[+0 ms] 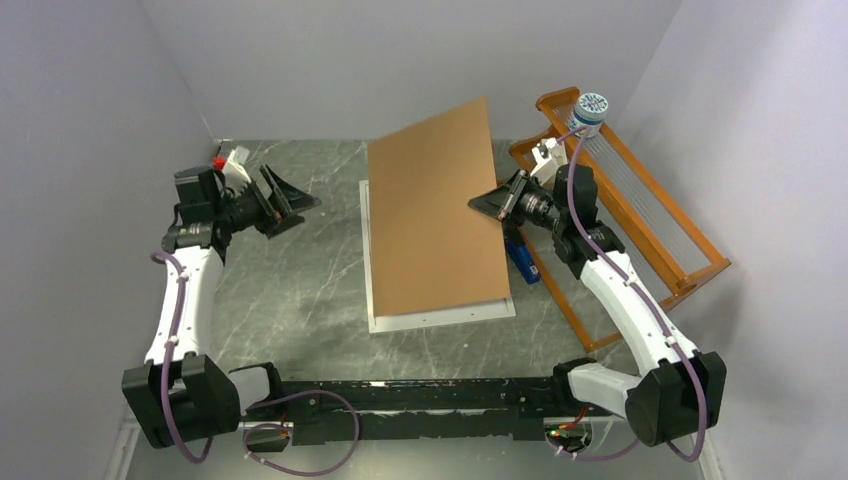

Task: Put the photo into the frame
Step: Pick up the photo frame item at the center of the board, then place the photo frame item in the photo frame.

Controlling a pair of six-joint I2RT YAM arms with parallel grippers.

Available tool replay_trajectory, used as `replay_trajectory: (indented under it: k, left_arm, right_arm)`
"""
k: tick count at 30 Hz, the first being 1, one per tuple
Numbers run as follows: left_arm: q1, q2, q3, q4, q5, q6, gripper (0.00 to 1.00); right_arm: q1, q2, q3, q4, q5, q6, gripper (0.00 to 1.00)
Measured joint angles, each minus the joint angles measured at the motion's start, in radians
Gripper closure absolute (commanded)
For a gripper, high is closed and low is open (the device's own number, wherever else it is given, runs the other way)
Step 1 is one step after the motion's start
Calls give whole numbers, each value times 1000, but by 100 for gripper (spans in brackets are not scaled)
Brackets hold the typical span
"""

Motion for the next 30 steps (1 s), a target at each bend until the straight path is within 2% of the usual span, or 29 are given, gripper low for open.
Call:
replay_trajectory:
  k: [7, 13, 22, 30]
  left_arm:
    - [-63, 113, -195, 110, -24, -37, 14]
    - [-179, 252, -210, 225, -98, -81, 26]
    - [-270, 476, -175, 275, -203, -79, 40]
    - [-284, 516, -191, 312, -218, -69, 48]
  right_arm:
    - [-39, 91, 77, -234, -47, -117, 100]
    - [-55, 245, 170, -314, -64, -180, 100]
    - [-59, 319, 196, -307, -47, -185, 100]
    - [-59, 319, 152, -163, -45, -171, 100]
